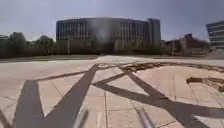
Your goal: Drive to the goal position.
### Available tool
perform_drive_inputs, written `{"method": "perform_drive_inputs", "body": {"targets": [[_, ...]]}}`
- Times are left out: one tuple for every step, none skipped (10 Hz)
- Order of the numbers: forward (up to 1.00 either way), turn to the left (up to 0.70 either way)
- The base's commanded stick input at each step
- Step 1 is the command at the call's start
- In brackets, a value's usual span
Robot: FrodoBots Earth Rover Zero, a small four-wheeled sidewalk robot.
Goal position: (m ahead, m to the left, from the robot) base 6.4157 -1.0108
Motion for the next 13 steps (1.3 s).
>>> {"method": "perform_drive_inputs", "body": {"targets": [[0.7,0.0],[0.7,0.0],[0.7,0.0],[0.7,0.0],[0.7,0.0],[0.7,0.0],[0.7,-0.01],[0.7,-0.04],[0.7,-0.07],[0.7,-0.08],[0.7,-0.08],[0.7,-0.08],[0.7,-0.08]]}}
